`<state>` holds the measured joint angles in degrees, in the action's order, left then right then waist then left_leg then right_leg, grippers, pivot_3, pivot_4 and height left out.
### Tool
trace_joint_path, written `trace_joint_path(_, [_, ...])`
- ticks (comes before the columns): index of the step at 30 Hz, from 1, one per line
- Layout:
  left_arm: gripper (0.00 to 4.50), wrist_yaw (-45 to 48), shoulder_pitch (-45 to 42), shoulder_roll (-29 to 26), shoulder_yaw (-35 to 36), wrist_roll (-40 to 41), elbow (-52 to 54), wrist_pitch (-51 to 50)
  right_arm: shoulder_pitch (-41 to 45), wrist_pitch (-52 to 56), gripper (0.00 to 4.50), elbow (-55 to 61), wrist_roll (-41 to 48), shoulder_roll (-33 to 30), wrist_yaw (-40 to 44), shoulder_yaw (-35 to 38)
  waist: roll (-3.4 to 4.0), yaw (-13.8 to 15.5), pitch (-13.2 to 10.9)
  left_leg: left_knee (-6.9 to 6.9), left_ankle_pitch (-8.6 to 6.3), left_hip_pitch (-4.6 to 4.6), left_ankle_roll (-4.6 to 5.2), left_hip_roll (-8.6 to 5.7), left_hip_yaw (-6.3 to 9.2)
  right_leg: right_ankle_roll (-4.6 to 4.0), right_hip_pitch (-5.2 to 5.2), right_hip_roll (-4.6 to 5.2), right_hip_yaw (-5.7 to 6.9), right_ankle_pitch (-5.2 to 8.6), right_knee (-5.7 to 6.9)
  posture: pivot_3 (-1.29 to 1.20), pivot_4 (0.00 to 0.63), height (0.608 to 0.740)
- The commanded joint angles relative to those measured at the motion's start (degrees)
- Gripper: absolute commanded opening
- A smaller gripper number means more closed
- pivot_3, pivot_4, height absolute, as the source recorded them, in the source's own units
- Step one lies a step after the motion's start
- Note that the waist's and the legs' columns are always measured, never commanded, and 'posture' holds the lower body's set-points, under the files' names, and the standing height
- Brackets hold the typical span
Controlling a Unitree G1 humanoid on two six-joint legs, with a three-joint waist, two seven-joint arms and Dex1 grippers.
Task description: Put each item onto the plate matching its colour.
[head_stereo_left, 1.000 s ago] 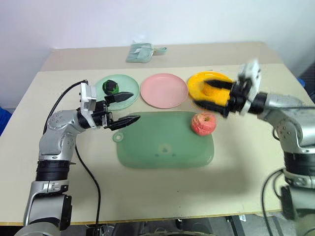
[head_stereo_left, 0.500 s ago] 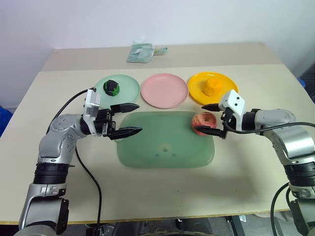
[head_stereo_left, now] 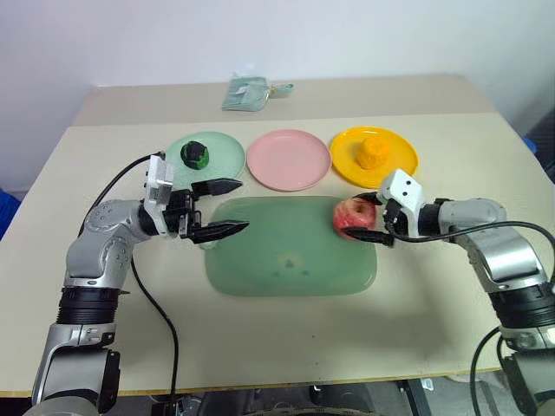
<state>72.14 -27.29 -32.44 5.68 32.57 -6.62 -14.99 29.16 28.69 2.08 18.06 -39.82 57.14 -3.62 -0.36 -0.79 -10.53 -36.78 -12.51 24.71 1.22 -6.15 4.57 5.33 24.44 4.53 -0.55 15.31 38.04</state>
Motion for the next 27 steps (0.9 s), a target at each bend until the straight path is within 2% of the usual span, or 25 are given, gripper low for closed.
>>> trace_joint_path(1, [4.50,-9.2,-0.9,1.2,4.5,-3.5,-2.7,5.0,8.3,-2.4,3.38,-0.2,2.0,5.5,-5.7,3.8,0.00,-0.2,0.0,0.01,0.01,0.00,-0.01,0.00,0.00,0.00,0.02,-0.01,0.00,0.00,0.01,0.00,0.150,0.740])
trace_joint_path(5, [4.50,-17.7,1.2,4.8,5.8,-4.3,1.0,6.1,19.1,-14.9,3.38,-16.6,-9.8,17.5,-20.4,-1.4,-0.02,-0.1,0.0,0.03,0.04,-0.01,-0.08,0.00,-0.01,0.00,0.04,-0.03,-0.01,0.00,0.04,0.00,0.150,0.740])
trace_joint_path(6, [4.50,-19.3,1.6,5.6,5.5,-4.9,1.9,6.3,21.0,-17.2,3.38,-21.2,-11.7,19.4,-22.0,-2.4,-0.02,0.1,0.0,0.03,0.24,-0.02,-0.41,-0.01,-0.01,0.00,0.03,-0.03,-0.01,0.00,0.04,0.00,0.150,0.740])
trace_joint_path(11, [4.50,-24.2,4.5,8.2,4.4,-6.2,6.4,6.8,28.1,-26.6,3.38,-41.7,-20.0,24.2,-26.2,-7.5,-0.04,0.7,0.0,0.03,0.23,-0.01,-0.38,-0.14,0.01,0.00,-0.01,0.02,-0.02,0.00,-0.01,0.00,0.150,0.740])
trace_joint_path(13, [4.50,-24.6,5.8,8.3,4.6,-5.8,7.9,6.5,29.5,-26.6,4.41,-45.3,-18.0,25.6,-24.4,-5.9,-0.03,0.5,0.0,0.03,0.22,-0.01,-0.36,-0.16,0.00,0.00,0.00,0.02,-0.05,0.00,-0.02,0.00,0.150,0.740])
trace_joint_path(18, [4.50,-23.0,8.9,7.1,5.0,-4.6,9.6,6.3,30.0,-28.9,4.46,-41.6,-11.6,27.0,-20.3,-0.6,-0.02,-0.3,0.0,0.10,0.23,-0.01,-0.39,-0.09,0.00,0.00,0.04,-0.04,-0.07,0.00,0.00,0.00,0.150,0.740])
trace_joint_path(22, [4.50,-18.1,7.5,6.2,5.7,-0.3,9.5,5.5,27.9,-22.4,4.46,-29.5,0.7,27.9,-13.5,6.1,-0.01,-0.3,0.0,0.21,0.25,-0.01,-0.41,-0.02,0.00,0.00,0.11,-0.09,-0.07,0.00,0.03,0.00,0.150,0.740])
trace_joint_path(27, [4.50,-10.4,4.8,2.0,5.4,2.8,6.9,2.9,18.9,-12.7,4.46,-10.2,7.8,22.5,-4.8,4.6,-0.03,0.3,0.0,0.23,0.24,-0.02,-0.41,-0.04,0.04,0.00,0.08,-0.07,-0.05,0.00,0.00,0.00,0.150,0.740])
